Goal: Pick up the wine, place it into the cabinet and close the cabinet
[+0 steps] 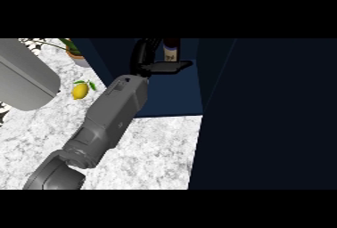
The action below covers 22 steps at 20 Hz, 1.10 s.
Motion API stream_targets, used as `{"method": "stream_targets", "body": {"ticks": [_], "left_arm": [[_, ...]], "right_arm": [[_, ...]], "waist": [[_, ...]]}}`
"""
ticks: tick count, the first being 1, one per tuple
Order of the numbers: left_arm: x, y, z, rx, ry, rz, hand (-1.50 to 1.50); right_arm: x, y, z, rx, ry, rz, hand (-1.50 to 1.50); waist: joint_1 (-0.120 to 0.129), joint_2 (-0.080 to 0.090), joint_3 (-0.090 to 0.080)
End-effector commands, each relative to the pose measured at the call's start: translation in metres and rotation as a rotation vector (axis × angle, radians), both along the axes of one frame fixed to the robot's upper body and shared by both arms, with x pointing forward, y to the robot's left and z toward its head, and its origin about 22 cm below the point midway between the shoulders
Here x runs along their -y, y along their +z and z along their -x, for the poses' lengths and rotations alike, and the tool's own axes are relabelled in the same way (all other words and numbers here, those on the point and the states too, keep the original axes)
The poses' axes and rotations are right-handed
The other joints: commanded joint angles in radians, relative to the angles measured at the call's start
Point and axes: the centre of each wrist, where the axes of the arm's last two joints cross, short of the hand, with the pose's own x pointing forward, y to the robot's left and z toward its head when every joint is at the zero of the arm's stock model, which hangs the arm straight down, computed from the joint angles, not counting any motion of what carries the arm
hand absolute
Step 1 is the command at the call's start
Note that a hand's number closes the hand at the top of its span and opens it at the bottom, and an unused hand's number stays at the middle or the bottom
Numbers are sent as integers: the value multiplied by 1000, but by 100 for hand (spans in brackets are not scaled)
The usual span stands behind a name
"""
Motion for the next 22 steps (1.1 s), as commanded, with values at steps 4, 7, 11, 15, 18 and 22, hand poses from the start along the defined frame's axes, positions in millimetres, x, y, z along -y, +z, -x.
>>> {"method": "stream_targets", "body": {"ticks": [4, 7, 11, 15, 18, 22], "left_arm": [[4, -2, 6, -17, -65, 66, -150], [2, -12, 14, -40, -102, 96, -150], [6, -18, 30, -32, -153, 126, -150], [7, -43, 59, -46, -180, 153, -150], [-2, -61, 80, -63, -179, 177, -150], [-5, -64, 108, -84, -179, 190, -150]], "right_arm": [[6, 46, 31, 1, 19, -78, -150], [4, 36, 31, -4, 22, -91, -150], [6, 37, 27, -10, -7, -61, -150], [8, 43, 24, 0, 5, -69, -150], [3, 37, 29, -30, -19, -83, -150], [7, 39, 26, 9, -35, -71, -150]], "waist": [[6, -12, 0], [2, -18, 1], [37, -24, 0], [41, -18, 0], [60, -22, 0], [67, -22, 1]]}}
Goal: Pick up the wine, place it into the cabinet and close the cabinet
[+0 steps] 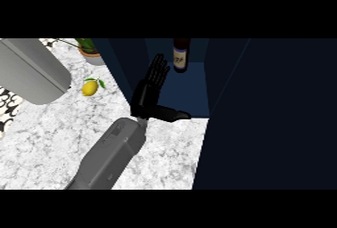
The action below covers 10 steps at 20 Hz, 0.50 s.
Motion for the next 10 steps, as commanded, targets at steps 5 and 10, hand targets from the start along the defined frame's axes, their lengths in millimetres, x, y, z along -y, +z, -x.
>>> {"method": "stream_targets", "body": {"ticks": [5, 10], "left_arm": [[-5, -5, 53, -25, -18, 18, -150], [-29, -4, 91, -35, 5, 76, -150]], "right_arm": [[0, 51, 31, 22, 34, -85, -150], [4, 56, 32, 42, 36, -47, -150]], "waist": [[-2, 9, -1], [-3, 6, -1]]}}
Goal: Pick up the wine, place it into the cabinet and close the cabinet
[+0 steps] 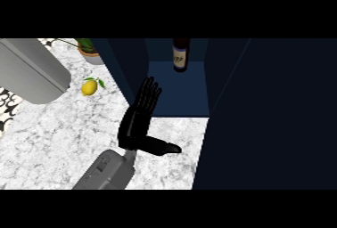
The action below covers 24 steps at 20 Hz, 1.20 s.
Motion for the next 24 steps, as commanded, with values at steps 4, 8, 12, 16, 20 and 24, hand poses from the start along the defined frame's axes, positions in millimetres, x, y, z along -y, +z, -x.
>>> {"method": "stream_targets", "body": {"ticks": [4, 8, 12, 16, 20, 24], "left_arm": [[-52, -2, 41, -11, 0, 49, -150], [-58, -5, 58, -14, 32, 68, -150], [-92, -7, 67, 14, 57, 43, -150], [-121, -8, 67, 56, 87, 15, -150], [-135, 8, 67, 86, 129, 0, -150], [-169, 18, 73, 76, 142, -20, -150]], "right_arm": [[-1, 46, 27, 24, 95, -51, -150], [2, 51, 28, -3, 168, 1, -150], [0, 47, 29, -30, 273, -24, -150], [-6, 26, 23, -107, 453, 64, 150], [-7, 43, 36, -77, 556, 67, 150], [-11, 44, 36, -56, 569, 58, 150]], "waist": [[-3, 6, -1], [-9, 8, 0], [-9, 6, 0], [-2, 9, 0], [-14, 5, 0], [-8, 8, 0]]}}
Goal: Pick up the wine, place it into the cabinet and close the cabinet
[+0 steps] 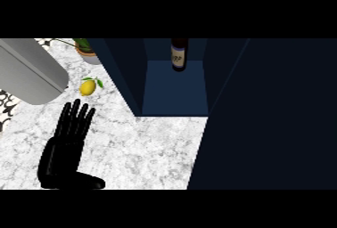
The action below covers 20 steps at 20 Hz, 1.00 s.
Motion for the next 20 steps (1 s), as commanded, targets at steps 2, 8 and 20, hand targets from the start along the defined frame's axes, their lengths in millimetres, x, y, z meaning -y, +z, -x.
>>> {"method": "stream_targets", "body": {"ticks": [2, 8, 20], "left_arm": [[-39, 17, 3, 26, 40, -6, -150], [-69, 20, 21, 15, 39, -38, -150], [-104, 28, 11, 11, 4, -30, -150]], "right_arm": [[-8, 46, 25, 19, 82, -120, 150], [-13, 54, 29, 34, 111, -134, 150], [-38, 38, 7, 6, 187, -179, 150]], "waist": [[0, 1, 0], [7, -2, -2], [34, 3, -5]]}}
